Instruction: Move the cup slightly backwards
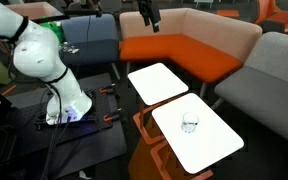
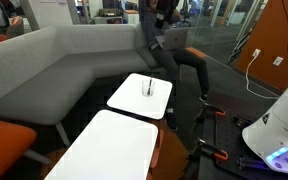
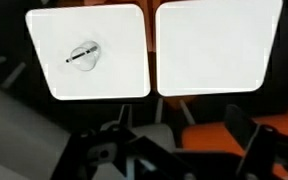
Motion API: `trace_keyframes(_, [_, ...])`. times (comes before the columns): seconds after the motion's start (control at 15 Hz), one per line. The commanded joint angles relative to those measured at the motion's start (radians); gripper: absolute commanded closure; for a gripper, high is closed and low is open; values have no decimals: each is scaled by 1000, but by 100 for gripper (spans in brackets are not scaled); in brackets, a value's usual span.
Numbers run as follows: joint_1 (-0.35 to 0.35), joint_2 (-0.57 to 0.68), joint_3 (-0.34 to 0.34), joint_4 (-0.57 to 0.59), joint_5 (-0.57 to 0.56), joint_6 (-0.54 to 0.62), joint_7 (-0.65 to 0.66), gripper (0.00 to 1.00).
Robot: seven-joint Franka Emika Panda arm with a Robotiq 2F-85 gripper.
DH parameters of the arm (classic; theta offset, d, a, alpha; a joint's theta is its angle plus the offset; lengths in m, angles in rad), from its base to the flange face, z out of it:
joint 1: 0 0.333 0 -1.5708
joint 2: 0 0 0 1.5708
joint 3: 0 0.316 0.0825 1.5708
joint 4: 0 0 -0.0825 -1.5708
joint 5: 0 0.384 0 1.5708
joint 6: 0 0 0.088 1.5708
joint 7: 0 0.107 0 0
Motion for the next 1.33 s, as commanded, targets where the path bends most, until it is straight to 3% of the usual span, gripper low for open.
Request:
trace_keyframes(0.0, [-59,143,-65,19,42,150,3,0])
trace_keyframes(0.27, [-109,352,-115,49,77,342,8,0])
trace_keyframes(0.47, [-129,520,-134,114,114,389,-19,0])
trace_keyframes(0.8, [-192,799,-130,282,129,371,-19,0])
trace_keyframes(1.27, [-277,1110,-68,516,185,337,-50,0])
